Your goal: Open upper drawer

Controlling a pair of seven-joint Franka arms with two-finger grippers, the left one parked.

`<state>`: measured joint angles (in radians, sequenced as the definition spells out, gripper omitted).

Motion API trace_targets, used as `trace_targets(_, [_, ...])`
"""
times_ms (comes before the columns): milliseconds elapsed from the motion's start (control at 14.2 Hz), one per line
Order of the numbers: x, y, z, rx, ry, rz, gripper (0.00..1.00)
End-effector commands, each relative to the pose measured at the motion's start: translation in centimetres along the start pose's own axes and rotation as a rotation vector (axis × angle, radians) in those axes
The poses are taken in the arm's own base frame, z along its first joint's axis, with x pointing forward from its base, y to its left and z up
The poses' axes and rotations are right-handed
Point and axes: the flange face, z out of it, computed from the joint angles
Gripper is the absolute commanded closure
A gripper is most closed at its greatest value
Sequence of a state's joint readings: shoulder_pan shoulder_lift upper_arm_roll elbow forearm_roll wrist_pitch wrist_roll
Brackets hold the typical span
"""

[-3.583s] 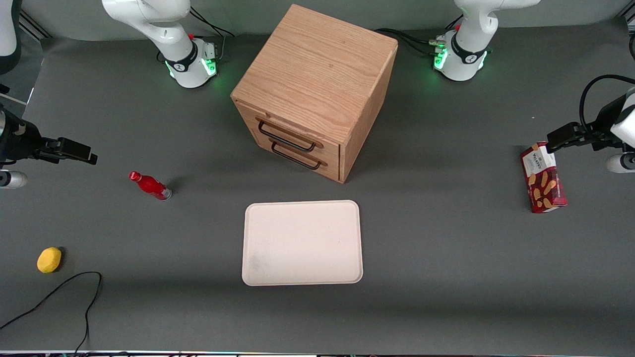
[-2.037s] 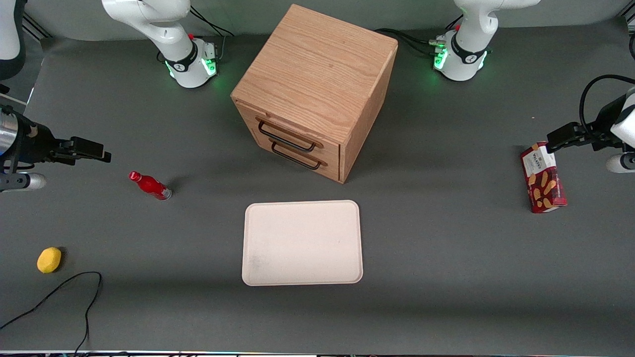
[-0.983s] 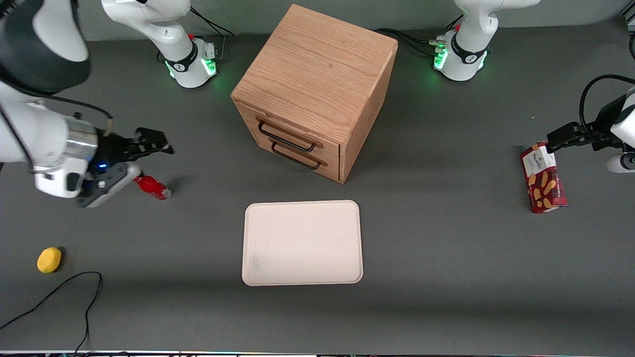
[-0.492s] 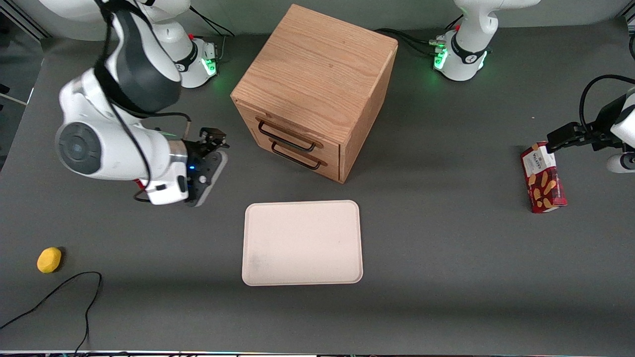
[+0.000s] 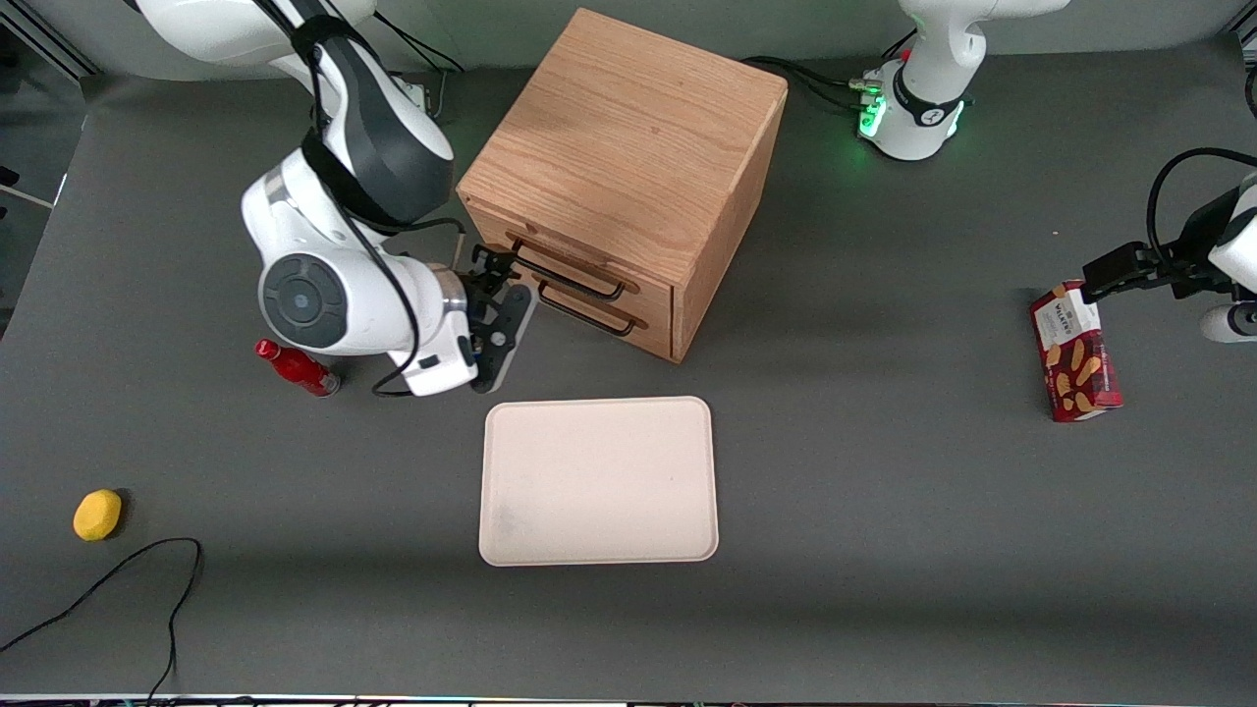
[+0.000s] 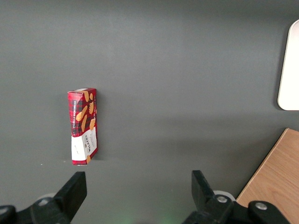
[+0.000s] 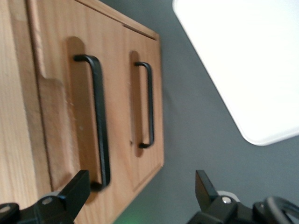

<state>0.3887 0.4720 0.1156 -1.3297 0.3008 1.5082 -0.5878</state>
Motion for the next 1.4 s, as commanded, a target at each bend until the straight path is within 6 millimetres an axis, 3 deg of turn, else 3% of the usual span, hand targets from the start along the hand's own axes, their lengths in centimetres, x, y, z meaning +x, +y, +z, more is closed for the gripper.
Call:
trace_targets(0, [1.7, -1.1, 1.5, 0.027, -0.008, -0.006, 0.0])
trace_targets(281, [1.9, -1.5, 2.8, 0.031, -0.029, -0.002, 0.0])
trace_targets(492, [2.6, -2.4, 4.9, 0.03, -0.05, 0.012, 0.0])
trace_targets(1335, [2.6, -1.7, 7.6, 0.016, -0.039, 0.028, 0.0])
